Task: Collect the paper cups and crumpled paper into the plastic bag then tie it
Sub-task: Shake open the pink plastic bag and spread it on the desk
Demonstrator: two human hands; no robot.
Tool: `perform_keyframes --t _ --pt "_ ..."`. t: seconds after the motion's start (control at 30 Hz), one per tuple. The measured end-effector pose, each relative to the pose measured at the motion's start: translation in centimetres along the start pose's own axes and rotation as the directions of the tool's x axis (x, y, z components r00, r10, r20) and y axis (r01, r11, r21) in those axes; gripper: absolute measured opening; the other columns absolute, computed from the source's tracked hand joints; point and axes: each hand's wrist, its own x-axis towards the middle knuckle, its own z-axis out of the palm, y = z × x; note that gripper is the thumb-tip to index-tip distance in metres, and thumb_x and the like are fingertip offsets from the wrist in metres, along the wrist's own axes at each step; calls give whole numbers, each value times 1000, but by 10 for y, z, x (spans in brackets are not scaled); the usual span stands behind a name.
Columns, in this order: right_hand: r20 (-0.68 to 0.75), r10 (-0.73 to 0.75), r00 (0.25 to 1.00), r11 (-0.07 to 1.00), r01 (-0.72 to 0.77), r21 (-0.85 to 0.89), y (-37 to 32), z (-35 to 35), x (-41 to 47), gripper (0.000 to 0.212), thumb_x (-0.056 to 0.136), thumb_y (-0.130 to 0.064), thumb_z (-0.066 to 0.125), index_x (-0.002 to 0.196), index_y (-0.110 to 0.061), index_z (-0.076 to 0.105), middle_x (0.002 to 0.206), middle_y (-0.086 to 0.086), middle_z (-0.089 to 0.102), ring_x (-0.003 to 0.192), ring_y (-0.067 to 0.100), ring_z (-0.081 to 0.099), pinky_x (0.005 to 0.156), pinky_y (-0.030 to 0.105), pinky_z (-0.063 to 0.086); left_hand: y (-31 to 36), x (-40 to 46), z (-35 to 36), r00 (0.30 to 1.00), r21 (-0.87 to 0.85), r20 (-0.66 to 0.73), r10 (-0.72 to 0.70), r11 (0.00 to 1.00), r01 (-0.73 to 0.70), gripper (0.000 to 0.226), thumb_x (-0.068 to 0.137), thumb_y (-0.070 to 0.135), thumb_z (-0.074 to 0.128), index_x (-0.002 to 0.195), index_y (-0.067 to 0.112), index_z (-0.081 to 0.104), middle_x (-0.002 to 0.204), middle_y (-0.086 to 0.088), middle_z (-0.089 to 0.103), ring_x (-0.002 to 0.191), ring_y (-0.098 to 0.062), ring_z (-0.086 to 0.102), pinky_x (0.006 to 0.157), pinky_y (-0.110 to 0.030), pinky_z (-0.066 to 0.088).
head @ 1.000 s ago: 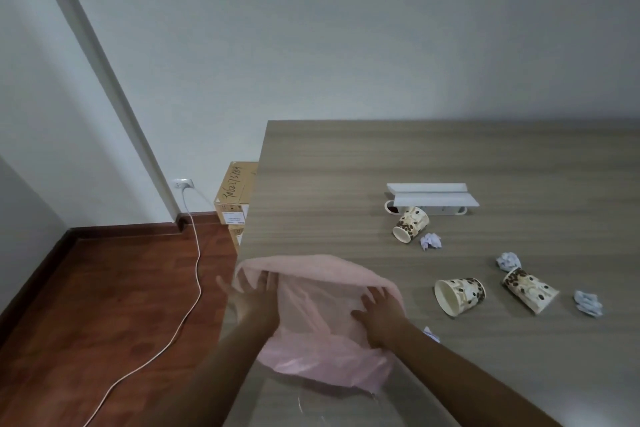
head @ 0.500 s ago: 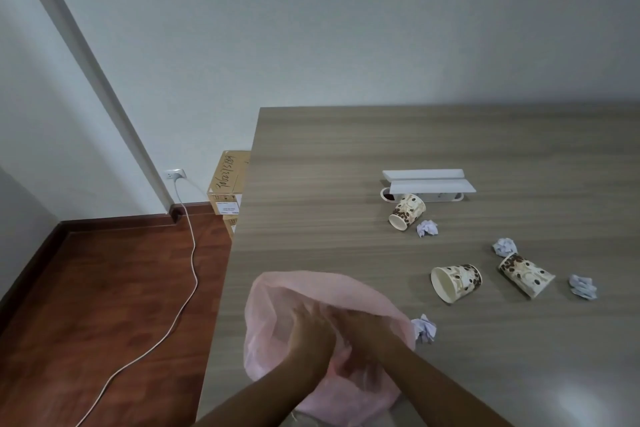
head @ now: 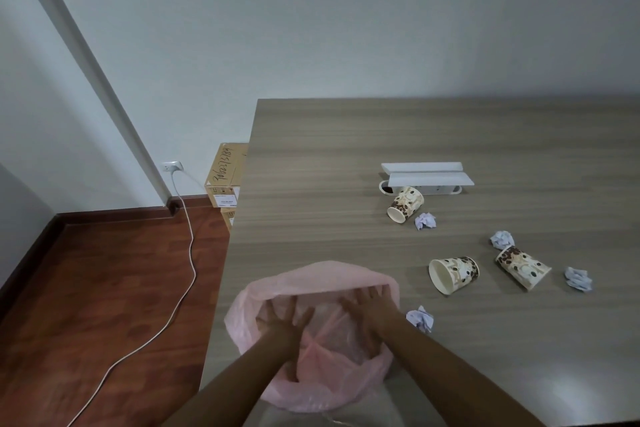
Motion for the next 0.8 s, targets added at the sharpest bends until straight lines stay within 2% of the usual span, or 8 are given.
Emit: perform_keyframes --t 0.13,0.27,0.33,0.4,0.53,0.7,0.73,0.8 --pt "-102 -55 993 981 73 182 -6 -11 0 109 65 -20 84 154 -23 22 159 12 18 146 33 17 120 44 16 -7 -16 -29 986 -92 -46 159 982 -163 119 69 53 80 155 35 -1 164 -7 -10 149 -37 2 119 -55 12" --pt "-368 53 928 830 164 533 -5 -25 -16 42 72 -26 75 113 -25 67 114 -2 68 105 16 62 90 27 49 -28 -38 -54 940 -260 -238 245 916 -305 76 84 41 71 149 33 33 159 6 27 145 -16 25 117 -30 15" --pt "-509 212 834 807 144 573 1 -31 -23 12 72 -25 69 83 -28 64 85 -9 68 85 14 63 72 26 48 -43 -39 -56 906 -356 -380 184 876 -327 62 83 40 72 140 33 49 147 12 45 137 -11 37 111 -24 23" --pt "-582 396 710 796 51 604 11 -33 -24 19 73 -25 69 88 -25 56 90 -6 61 88 17 57 68 27 41 -56 -35 -52 868 -429 -488 94 840 -332 50 80 33 75 127 30 61 133 12 58 125 -8 50 104 -19 32" --pt "-296 607 738 712 -339 615 28 -15 -12 62 79 -38 69 126 -9 40 124 11 50 117 31 49 92 38 44 -74 -25 -36 784 -450 -620 -28 831 -326 24 77 23 78 100 27 74 105 13 72 100 -7 64 95 -21 44" --pt "-143 585 798 553 -263 791 30 1 0 32 83 -21 59 109 -3 65 112 16 68 106 34 63 78 29 48 -86 -29 -4 481 -452 -823 -303 862 -231 40 59 22 89 81 13 57 80 -2 58 73 -24 56 63 -37 47" --pt "-149 594 791 511 -228 829 29 0 0 29 83 -20 60 106 -3 67 109 17 69 104 35 64 75 27 46 -91 -28 3 485 -497 -787 -381 858 -131 47 56 25 89 87 9 57 85 -9 57 78 -30 55 67 -39 45" --pt "-162 595 787 452 -161 878 27 -4 -1 23 81 -20 63 98 -4 68 103 16 70 100 34 65 72 26 42 -102 -21 15 628 -660 -569 -531 750 37 56 63 28 84 107 5 58 101 -17 62 95 -37 59 80 -41 46"
